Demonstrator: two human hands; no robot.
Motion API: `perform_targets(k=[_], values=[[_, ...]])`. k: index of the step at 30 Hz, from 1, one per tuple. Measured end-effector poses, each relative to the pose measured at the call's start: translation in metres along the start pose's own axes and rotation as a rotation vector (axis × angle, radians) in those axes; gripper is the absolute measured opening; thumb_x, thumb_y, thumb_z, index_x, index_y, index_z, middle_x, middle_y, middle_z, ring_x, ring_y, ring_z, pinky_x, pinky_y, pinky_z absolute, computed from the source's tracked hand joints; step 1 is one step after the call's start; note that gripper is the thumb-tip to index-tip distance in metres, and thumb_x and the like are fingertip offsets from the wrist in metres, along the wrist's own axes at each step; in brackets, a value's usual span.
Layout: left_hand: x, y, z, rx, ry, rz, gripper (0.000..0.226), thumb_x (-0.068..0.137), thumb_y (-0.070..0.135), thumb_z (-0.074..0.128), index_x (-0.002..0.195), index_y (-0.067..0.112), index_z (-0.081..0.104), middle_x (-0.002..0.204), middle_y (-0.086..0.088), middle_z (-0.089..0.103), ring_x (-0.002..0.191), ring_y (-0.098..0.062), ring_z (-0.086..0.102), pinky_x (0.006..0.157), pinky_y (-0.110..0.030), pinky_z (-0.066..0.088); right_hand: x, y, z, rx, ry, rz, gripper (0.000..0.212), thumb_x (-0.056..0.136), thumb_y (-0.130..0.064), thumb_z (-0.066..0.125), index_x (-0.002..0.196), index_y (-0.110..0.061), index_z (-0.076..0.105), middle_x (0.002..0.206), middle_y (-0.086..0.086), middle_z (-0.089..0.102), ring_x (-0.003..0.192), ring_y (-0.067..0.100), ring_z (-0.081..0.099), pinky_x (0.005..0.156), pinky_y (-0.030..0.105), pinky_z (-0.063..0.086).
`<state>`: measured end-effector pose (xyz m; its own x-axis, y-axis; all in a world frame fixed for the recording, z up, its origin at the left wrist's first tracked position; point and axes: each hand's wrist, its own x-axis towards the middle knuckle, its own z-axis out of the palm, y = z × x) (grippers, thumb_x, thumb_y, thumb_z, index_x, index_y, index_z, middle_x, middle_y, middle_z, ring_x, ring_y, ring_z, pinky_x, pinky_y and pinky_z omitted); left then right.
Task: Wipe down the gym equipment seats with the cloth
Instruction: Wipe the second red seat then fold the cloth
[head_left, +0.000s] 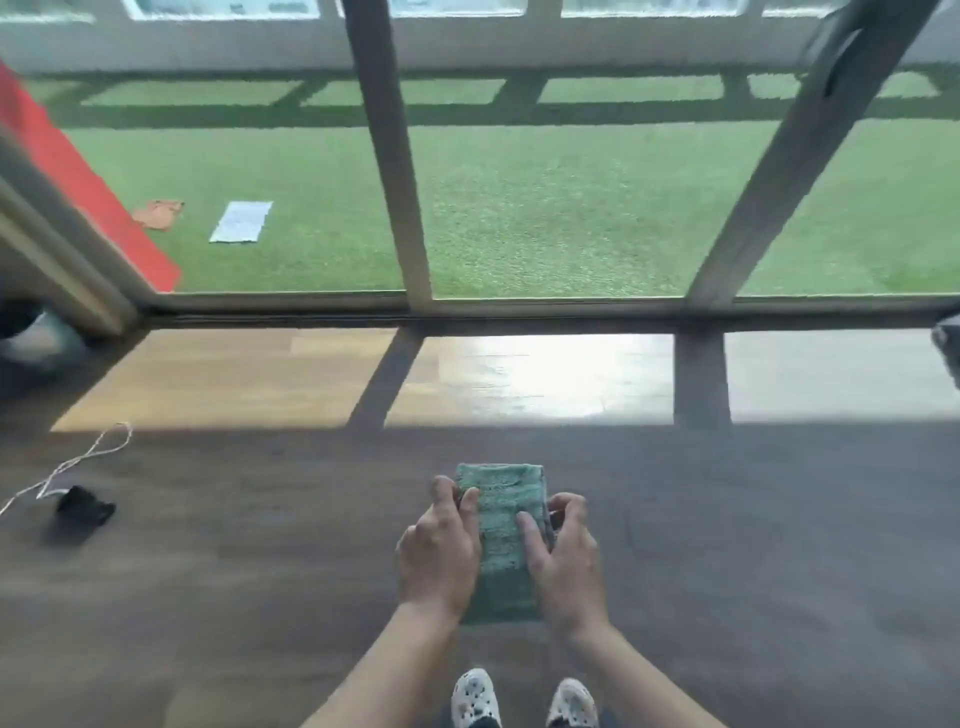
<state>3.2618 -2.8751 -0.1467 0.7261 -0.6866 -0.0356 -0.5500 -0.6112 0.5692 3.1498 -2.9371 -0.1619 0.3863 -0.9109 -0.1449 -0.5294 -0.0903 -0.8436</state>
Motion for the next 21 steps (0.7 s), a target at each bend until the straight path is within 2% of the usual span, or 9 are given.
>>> perform_targets(k=[4, 7, 11, 14, 17, 21], values=[[-0.005, -0.074, -0.053, 0.001, 0.214, -0.216, 0.029, 0.100, 0.039, 0.034, 0.106, 0.012, 0.043, 0.091, -0.014, 0.071, 0.084, -0.038, 0.066, 0.061, -0.036, 0.038, -0.005, -0.049, 0.076, -0.053, -0.221, -0.173, 0.024, 0.092, -0.031, 0.061, 0.102, -0.018, 0.043, 0.083, -0.012, 0.056, 0.072, 0.010, 0.059, 0.068, 0.038, 0.050], [-0.026, -0.126, -0.088, 0.040, 0.343, -0.433, 0.029, 0.100, 0.039, 0.035, 0.107, 0.013, 0.045, 0.082, -0.015, 0.071, 0.078, -0.037, 0.067, 0.057, -0.035, 0.035, -0.023, -0.082, 0.131, -0.110, -0.415, -0.279, 0.024, 0.091, -0.031, 0.061, 0.100, -0.018, 0.043, 0.082, -0.013, 0.056, 0.075, 0.018, 0.060, 0.070, 0.039, 0.049], [-0.060, -0.183, -0.119, 0.038, 0.505, -0.647, 0.023, 0.096, 0.035, 0.047, 0.094, 0.012, 0.049, 0.061, -0.012, 0.066, 0.053, -0.034, 0.064, 0.043, -0.029, 0.030, -0.053, -0.116, 0.193, -0.143, -0.663, -0.380, 0.022, 0.091, -0.032, 0.060, 0.099, -0.022, 0.041, 0.084, -0.012, 0.058, 0.077, 0.019, 0.060, 0.074, 0.042, 0.049], [-0.083, -0.222, -0.138, 0.083, 0.665, -0.768, 0.019, 0.092, 0.032, 0.051, 0.087, 0.017, 0.041, 0.050, -0.007, 0.059, 0.038, -0.029, 0.057, 0.035, -0.023, 0.026, -0.078, -0.139, 0.236, -0.174, -0.831, -0.487, 0.021, 0.092, -0.032, 0.059, 0.098, -0.023, 0.040, 0.081, -0.014, 0.057, 0.077, 0.022, 0.060, 0.072, 0.040, 0.048], [-0.109, -0.250, -0.156, 0.103, 0.790, -0.954, 0.019, 0.092, 0.035, 0.047, 0.087, 0.021, 0.034, 0.049, -0.009, 0.057, 0.038, -0.031, 0.056, 0.034, -0.025, 0.028, -0.105, -0.163, 0.275, -0.219, -1.014, -0.629, 0.022, 0.092, -0.033, 0.058, 0.097, -0.023, 0.039, 0.079, -0.018, 0.054, 0.077, 0.020, 0.058, 0.068, 0.036, 0.045], [-0.146, -0.280, -0.181, 0.166, 0.976, -1.211, 0.020, 0.088, 0.024, 0.063, 0.084, 0.012, 0.047, 0.045, -0.011, 0.054, 0.035, -0.031, 0.053, 0.035, -0.022, 0.025, -0.154, -0.196, 0.325, -0.280, -1.234, -0.817, 0.022, 0.093, -0.033, 0.058, 0.096, -0.024, 0.038, 0.078, -0.020, 0.050, 0.076, 0.017, 0.054, 0.064, 0.032, 0.039]])
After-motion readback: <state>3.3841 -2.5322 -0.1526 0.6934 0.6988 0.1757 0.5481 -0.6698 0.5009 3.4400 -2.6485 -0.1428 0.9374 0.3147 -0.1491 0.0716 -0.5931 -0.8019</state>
